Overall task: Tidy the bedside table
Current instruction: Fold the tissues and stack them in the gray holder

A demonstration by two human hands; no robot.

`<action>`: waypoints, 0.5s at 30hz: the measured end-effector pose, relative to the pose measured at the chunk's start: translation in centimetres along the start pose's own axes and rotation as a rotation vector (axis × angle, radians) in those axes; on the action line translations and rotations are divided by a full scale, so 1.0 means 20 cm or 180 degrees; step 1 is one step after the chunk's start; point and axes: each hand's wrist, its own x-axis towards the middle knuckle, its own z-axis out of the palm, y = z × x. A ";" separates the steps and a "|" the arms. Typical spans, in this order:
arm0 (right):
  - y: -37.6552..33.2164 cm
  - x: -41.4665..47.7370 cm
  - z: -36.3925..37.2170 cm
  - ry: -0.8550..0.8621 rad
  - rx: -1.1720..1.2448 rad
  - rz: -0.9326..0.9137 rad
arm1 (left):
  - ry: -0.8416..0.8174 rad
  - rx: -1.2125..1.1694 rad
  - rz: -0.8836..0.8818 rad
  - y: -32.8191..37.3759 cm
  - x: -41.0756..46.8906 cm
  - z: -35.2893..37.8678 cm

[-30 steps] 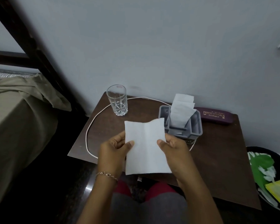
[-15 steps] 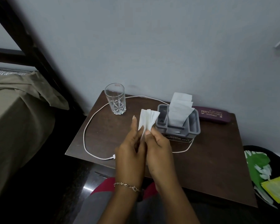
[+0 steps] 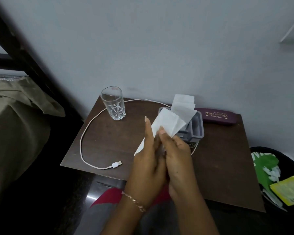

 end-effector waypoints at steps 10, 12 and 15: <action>-0.11 0.11 -0.30 -0.0860 -0.0153 0.0721 | -0.0666 -0.1637 -0.1120 0.02 0.33 -0.06; -0.10 0.11 -0.33 -0.1020 -0.0732 0.0482 | -0.0519 -0.1867 -0.1050 0.02 0.39 -0.02; -0.09 0.15 -0.37 -0.0893 -0.1823 -0.0138 | -0.0459 -0.1875 -0.0757 0.01 0.48 0.01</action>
